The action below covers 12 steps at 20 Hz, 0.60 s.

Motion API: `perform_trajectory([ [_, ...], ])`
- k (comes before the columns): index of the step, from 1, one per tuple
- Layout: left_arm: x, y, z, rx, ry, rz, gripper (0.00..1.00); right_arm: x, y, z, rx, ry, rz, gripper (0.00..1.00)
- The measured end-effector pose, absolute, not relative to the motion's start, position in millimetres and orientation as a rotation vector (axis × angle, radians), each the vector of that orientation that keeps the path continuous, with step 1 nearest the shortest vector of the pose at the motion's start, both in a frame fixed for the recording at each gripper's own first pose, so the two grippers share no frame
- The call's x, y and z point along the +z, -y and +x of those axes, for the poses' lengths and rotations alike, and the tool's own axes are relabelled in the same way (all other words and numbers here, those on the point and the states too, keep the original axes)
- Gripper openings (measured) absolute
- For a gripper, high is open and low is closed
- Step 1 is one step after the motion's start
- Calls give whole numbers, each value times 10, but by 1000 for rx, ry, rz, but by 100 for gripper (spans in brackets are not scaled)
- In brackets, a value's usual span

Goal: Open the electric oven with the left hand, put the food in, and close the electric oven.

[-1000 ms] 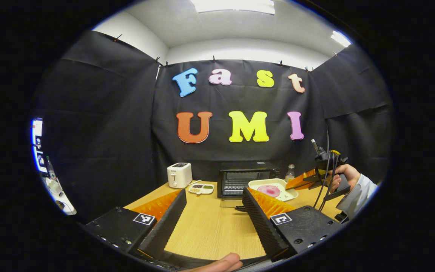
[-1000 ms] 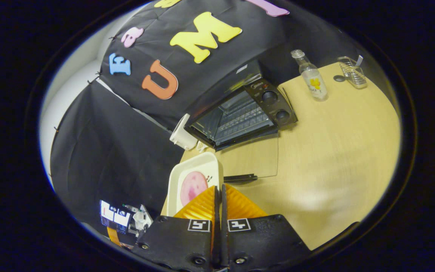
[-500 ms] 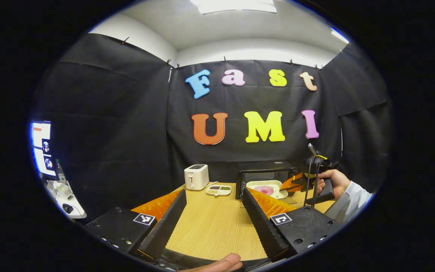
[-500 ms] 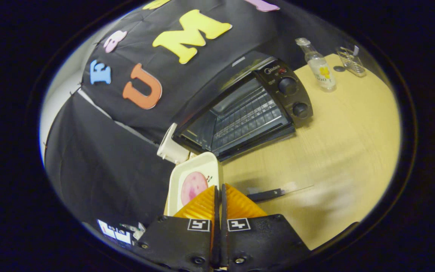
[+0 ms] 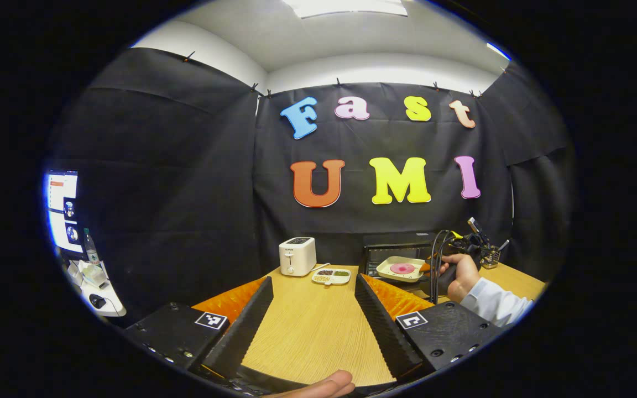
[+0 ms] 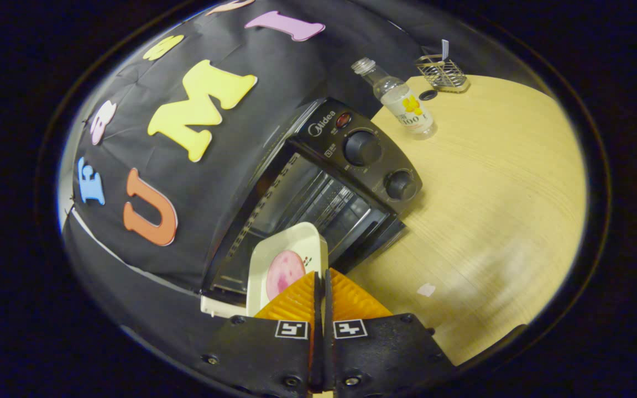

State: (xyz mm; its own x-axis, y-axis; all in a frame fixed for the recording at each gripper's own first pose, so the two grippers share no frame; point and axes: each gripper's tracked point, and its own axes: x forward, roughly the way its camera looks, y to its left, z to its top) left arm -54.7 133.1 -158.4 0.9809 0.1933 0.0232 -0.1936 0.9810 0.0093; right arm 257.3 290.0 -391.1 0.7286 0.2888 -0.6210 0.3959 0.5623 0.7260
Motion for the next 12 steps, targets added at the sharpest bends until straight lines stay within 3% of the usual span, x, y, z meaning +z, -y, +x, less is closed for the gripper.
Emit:
perform_trajectory([
  [7, -1675, -1282, -468, 208, 20, 64, 95, -4153, -3095, 3253, -117, -676, 1017, 4],
  [11, -1704, -1313, -466, 213, -2, 53, 96, -4338, -3163, 3397, -140, -652, 1005, 7],
  [12, -1721, -1330, -472, 219, -4, 51, 95, -4400, -3192, 3404, -143, -660, 1002, 4],
])
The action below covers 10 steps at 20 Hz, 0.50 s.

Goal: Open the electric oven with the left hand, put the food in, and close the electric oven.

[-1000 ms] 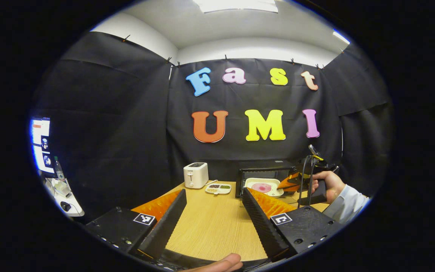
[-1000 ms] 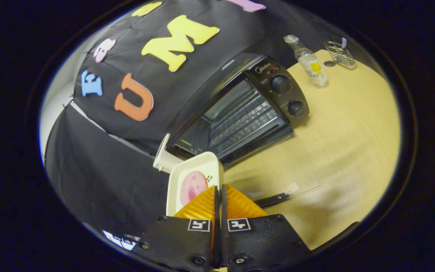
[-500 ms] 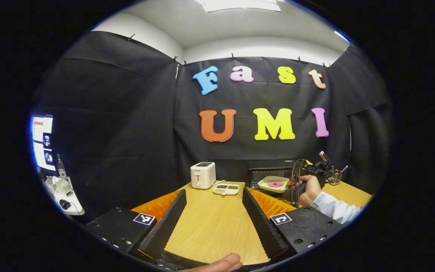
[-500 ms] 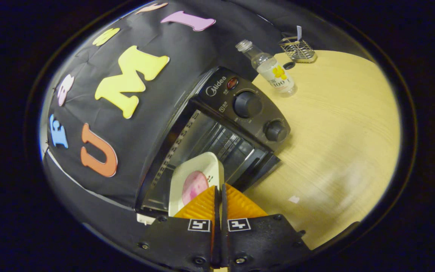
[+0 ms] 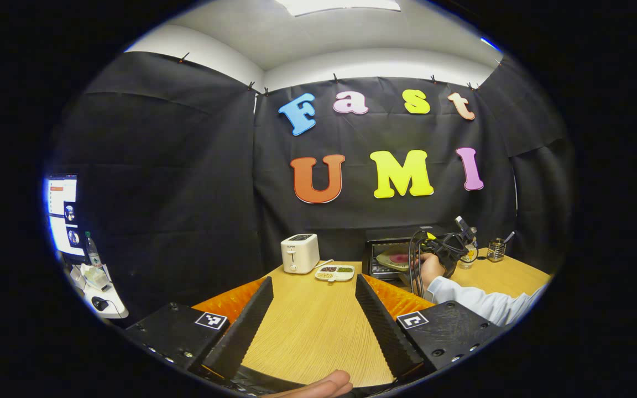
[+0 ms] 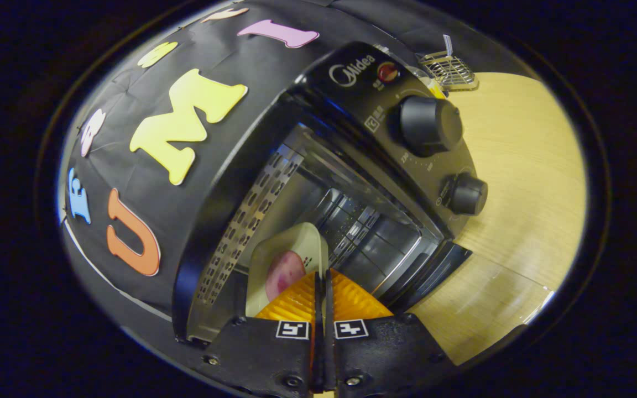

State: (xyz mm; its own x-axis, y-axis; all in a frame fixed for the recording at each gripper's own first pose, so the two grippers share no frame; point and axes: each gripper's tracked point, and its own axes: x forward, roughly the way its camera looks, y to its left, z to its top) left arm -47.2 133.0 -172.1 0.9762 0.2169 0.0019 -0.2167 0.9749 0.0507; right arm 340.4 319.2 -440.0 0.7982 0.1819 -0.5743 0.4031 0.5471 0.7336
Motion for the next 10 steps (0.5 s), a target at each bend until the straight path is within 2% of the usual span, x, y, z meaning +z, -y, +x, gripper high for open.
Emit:
perform_trajectory([
  [4, -1811, -1339, -447, 215, -31, 44, 96, -4464, -3165, 3427, -136, -656, 971, 4],
  [10, -1962, -1423, -411, 260, -80, 19, 96, -4253, -3063, 3295, -58, -591, 830, 18],
])
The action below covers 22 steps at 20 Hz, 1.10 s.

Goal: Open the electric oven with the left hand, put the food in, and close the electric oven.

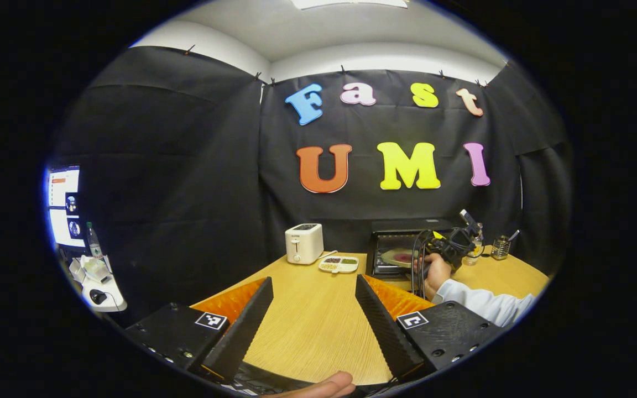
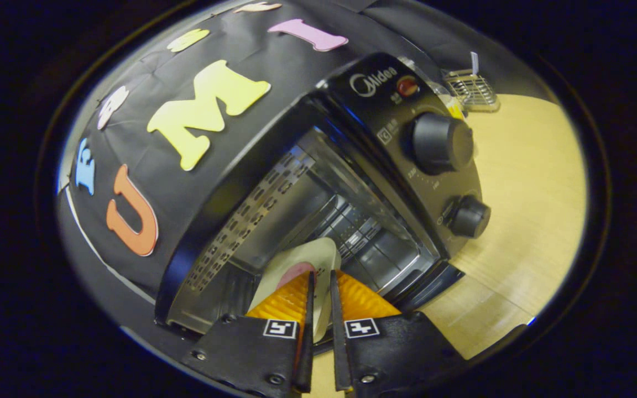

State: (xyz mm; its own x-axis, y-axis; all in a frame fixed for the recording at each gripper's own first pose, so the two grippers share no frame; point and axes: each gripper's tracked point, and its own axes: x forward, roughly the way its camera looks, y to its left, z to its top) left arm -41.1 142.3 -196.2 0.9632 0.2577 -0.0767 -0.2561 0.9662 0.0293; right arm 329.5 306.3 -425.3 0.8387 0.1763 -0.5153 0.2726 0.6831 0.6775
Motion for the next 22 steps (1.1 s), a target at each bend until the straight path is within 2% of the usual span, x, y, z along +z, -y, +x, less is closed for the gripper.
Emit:
perform_trajectory([
  [1, -1964, -1404, -420, 264, -94, 14, 95, -4196, -3035, 3251, -42, -577, 816, 27],
  [2, -1968, -1373, -418, 261, -104, 9, 96, -4168, -3011, 3190, -36, -570, 790, 29],
  [4, -1969, -1326, -415, 258, -118, 11, 96, -4137, -2947, 3014, -16, -579, 724, 39],
  [5, -1950, -1303, -442, 259, -117, 15, 96, -4141, -2923, 2918, -1, -605, 695, 49],
  [6, -1919, -1279, -445, 260, -112, 11, 96, -4151, -2890, 2805, 9, -636, 672, 52],
  [7, -1896, -1243, -443, 256, -111, -1, 96, -4096, -2893, 2693, 42, -660, 667, 63],
  [10, -1891, -1150, -413, 251, -121, -15, 96, -3854, -2847, 2386, 158, -670, 628, 68],
  [11, -1893, -1119, -390, 250, -123, -9, 96, -3766, -2788, 2297, 191, -654, 587, 79],
  [12, -1895, -1101, -363, 257, -130, -6, 96, -3649, -2739, 2191, 239, -628, 530, 86],
  [16, -1893, -813, -205, 207, -160, -31, 96, -3214, -2363, 1825, 318, -501, 394, 90],
  [17, -1946, -760, -149, 194, -164, -29, 96, -3120, -2269, 1759, 329, -475, 384, 97],
  [18, -1975, -699, -80, 174, -163, -31, 96, -3026, -2133, 1669, 335, -464, 371, 99],
  [22, -2261, -481, 200, 111, -191, -74, 96, -2736, -1623, 1459, 349, -388, 304, 100],
])
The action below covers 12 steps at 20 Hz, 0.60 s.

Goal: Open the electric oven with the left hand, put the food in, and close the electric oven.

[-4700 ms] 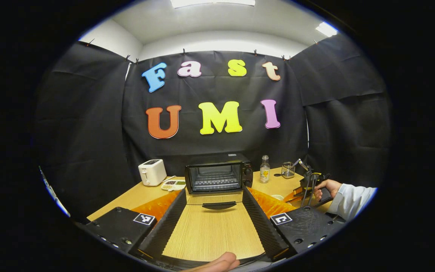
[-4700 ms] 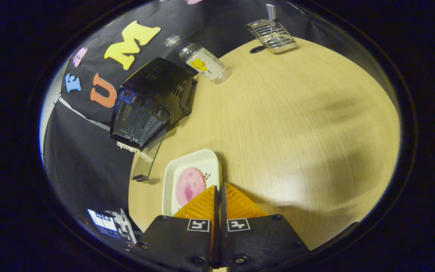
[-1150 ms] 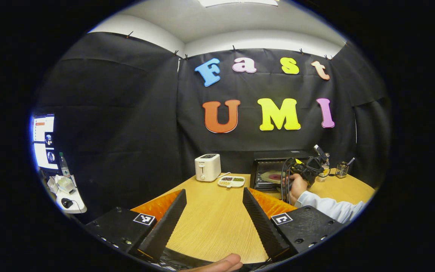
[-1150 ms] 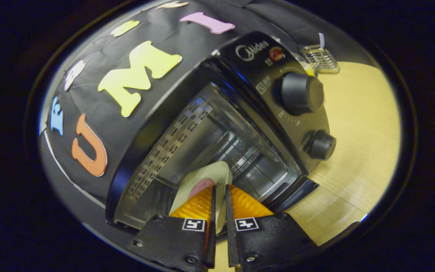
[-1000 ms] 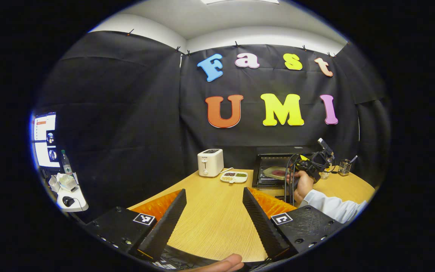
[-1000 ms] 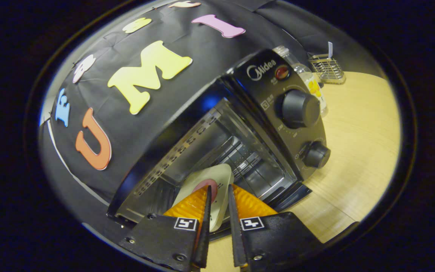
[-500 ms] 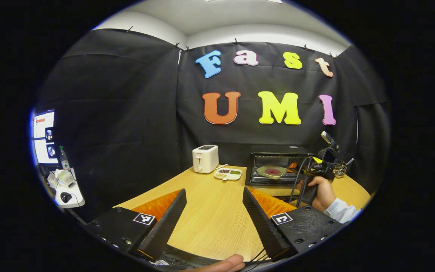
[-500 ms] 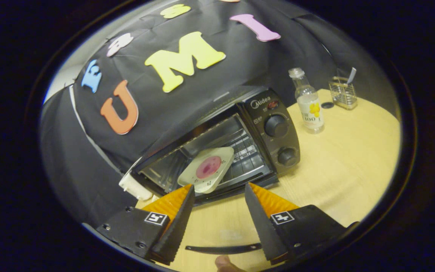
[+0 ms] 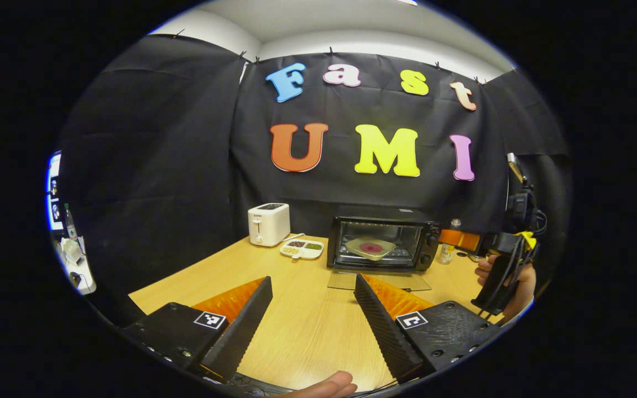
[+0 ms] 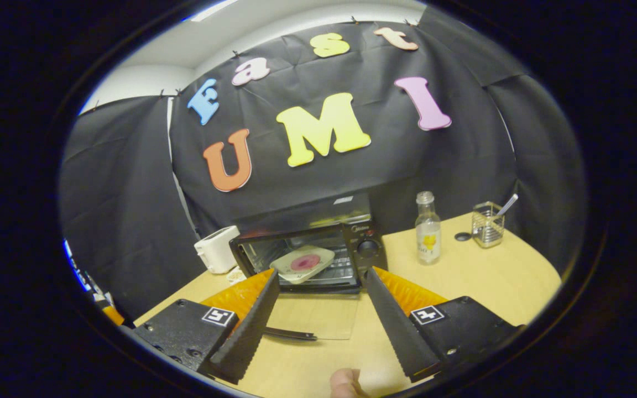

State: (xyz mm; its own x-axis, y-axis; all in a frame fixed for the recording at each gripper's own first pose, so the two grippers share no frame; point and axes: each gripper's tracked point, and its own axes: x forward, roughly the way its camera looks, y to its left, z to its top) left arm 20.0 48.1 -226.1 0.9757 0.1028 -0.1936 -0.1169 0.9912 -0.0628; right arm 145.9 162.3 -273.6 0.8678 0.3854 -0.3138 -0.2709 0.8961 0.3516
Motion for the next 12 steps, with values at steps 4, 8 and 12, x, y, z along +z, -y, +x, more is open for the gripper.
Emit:
perform_trajectory([
  [4, -2639, -105, 541, 25, -281, -129, 96, -2448, -1161, 1223, 355, -332, 279, 100],
  [8, -3062, 273, 910, -43, -367, -99, 96, -2128, -569, 1114, 294, -220, 191, 96],
  [12, -3505, 586, 1176, -101, -502, -62, 96, -1961, -173, 1018, 330, -165, 250, 96],
])
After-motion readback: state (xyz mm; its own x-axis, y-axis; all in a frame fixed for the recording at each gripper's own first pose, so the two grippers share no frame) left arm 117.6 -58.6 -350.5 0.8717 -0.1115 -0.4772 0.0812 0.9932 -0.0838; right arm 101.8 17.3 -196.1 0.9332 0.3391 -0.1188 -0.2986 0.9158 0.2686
